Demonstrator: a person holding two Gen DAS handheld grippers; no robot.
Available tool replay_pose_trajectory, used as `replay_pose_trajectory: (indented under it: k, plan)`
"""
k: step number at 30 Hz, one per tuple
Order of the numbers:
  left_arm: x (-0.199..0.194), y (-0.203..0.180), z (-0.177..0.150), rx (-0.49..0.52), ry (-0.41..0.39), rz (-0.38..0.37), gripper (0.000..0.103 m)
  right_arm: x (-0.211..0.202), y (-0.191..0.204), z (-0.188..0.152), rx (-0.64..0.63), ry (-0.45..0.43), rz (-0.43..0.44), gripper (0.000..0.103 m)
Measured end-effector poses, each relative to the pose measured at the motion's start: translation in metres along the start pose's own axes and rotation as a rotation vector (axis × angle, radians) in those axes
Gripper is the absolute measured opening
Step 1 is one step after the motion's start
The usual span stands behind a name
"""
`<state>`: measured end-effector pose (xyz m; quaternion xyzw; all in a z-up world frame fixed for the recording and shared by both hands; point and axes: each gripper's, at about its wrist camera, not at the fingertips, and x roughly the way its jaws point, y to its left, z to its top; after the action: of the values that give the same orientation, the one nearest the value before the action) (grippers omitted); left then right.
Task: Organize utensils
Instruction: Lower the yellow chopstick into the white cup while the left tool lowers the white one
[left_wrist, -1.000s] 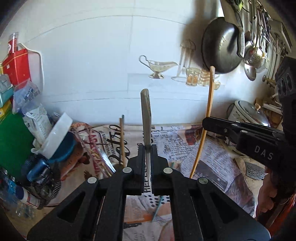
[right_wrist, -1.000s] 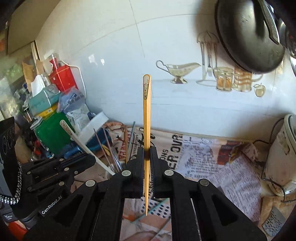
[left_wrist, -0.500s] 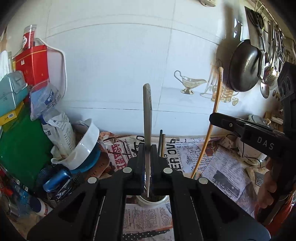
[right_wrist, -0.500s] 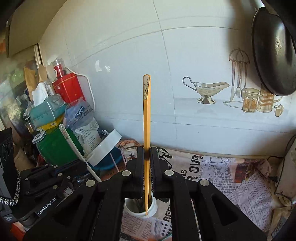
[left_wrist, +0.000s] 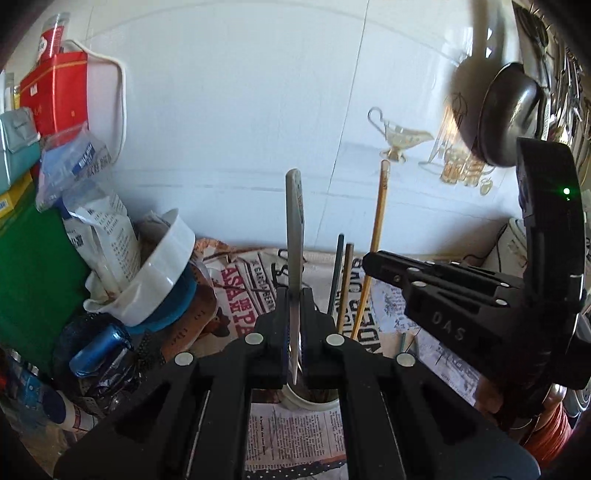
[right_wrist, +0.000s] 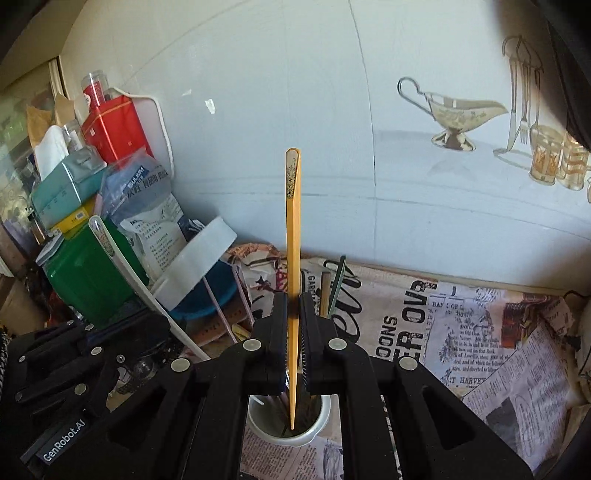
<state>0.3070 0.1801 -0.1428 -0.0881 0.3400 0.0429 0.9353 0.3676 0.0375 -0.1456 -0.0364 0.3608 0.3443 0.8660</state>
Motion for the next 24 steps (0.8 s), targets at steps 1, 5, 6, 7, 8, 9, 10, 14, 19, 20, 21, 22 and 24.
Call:
replay_pose_trajectory:
  k: [1, 5, 6, 7, 8, 9, 10, 14, 19, 20, 21, 22, 24]
  plan:
    - [0.005, 0.001, -0.003, -0.003, 0.016, 0.001, 0.003, 0.007, -0.001, -0.004, 0.000, 0.021, -0.001, 0.006]
    - [0.023, 0.005, -0.015, -0.017, 0.075, -0.006, 0.003, 0.023, -0.003, -0.016, -0.005, 0.085, -0.006, 0.006]
    - [0.027, 0.006, -0.018, -0.020, 0.088, -0.007, 0.003, 0.026, -0.003, -0.018, -0.006, 0.098, -0.008, 0.006]
    - [0.031, 0.006, -0.020, -0.022, 0.102, -0.012, 0.003, 0.028, -0.003, -0.021, -0.007, 0.111, -0.010, 0.006]
    - [0.034, 0.006, -0.022, -0.024, 0.114, -0.014, 0.003, 0.031, -0.004, -0.024, -0.008, 0.127, -0.011, 0.006]
    - [0.036, 0.006, -0.023, -0.024, 0.121, -0.012, 0.003, 0.032, -0.004, -0.025, -0.009, 0.137, -0.012, 0.006]
    - [0.037, 0.006, -0.024, -0.023, 0.126, -0.009, 0.003, 0.034, -0.004, -0.028, -0.011, 0.150, -0.016, 0.006]
    - [0.041, 0.004, -0.024, -0.026, 0.146, -0.014, 0.003, 0.037, -0.005, -0.032, -0.027, 0.188, -0.033, 0.006]
    - [0.037, -0.001, -0.023, -0.022, 0.149, -0.017, 0.003, 0.036, -0.005, -0.033, -0.062, 0.222, -0.045, 0.006]
    - [0.035, -0.002, -0.022, -0.017, 0.145, -0.014, 0.003, 0.033, -0.005, -0.033, -0.066, 0.221, -0.043, 0.006]
    - [0.033, -0.003, -0.021, -0.013, 0.141, -0.011, 0.003, 0.029, -0.005, -0.032, -0.069, 0.220, -0.041, 0.006]
    - [0.031, -0.005, -0.020, -0.008, 0.135, -0.007, 0.003, 0.027, -0.005, -0.032, -0.070, 0.217, -0.039, 0.006]
    - [0.024, -0.008, -0.017, 0.001, 0.122, 0.002, 0.003, 0.019, -0.007, -0.031, -0.070, 0.206, -0.040, 0.007]
